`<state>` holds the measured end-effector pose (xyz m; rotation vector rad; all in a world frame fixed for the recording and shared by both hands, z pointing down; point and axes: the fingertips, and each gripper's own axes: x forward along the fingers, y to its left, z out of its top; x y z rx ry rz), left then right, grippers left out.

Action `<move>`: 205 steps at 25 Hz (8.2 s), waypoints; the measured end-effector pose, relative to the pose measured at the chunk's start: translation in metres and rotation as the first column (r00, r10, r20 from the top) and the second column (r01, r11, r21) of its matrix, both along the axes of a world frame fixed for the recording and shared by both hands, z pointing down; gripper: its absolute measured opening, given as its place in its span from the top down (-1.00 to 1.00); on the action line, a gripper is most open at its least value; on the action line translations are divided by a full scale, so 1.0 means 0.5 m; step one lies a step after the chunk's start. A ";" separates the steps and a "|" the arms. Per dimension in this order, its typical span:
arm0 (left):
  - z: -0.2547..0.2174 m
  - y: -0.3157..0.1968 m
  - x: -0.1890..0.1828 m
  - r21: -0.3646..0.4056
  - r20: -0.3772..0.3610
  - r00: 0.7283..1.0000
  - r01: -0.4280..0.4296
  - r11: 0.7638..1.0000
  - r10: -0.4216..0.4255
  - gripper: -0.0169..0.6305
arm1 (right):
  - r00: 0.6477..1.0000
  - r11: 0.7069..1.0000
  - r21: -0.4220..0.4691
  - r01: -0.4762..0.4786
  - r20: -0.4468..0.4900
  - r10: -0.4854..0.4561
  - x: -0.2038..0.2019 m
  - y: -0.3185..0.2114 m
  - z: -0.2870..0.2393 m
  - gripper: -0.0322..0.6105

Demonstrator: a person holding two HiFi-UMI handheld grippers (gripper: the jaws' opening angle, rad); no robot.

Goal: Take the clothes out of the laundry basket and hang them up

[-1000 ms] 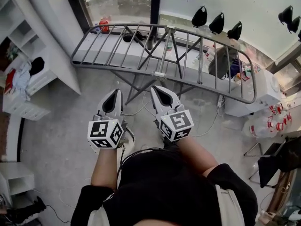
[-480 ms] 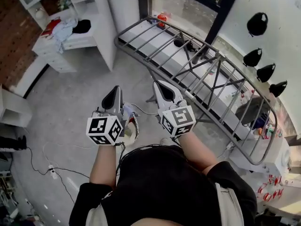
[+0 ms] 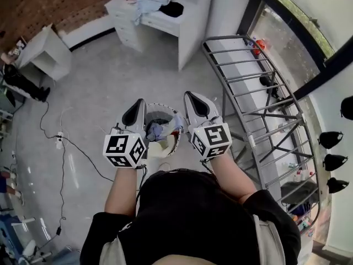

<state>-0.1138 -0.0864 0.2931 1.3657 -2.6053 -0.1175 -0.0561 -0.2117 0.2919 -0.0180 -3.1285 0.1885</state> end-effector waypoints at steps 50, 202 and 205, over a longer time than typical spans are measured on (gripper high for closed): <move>0.512 0.396 -0.055 -0.366 -0.437 0.873 0.047 0.930 -0.216 0.36 | 0.692 0.922 -0.131 0.366 -0.624 -0.363 -0.107 0.331 0.523 0.34; 0.631 0.692 -0.153 -0.333 -0.226 0.954 0.114 0.936 -0.196 0.90 | 0.391 0.802 -0.424 0.420 -0.713 -0.582 -0.171 0.342 0.872 0.80; 0.561 0.670 -0.177 -0.320 -0.173 0.969 0.112 0.941 -0.174 0.90 | 0.482 0.803 -0.447 0.394 -0.644 -0.595 -0.174 0.331 0.751 0.80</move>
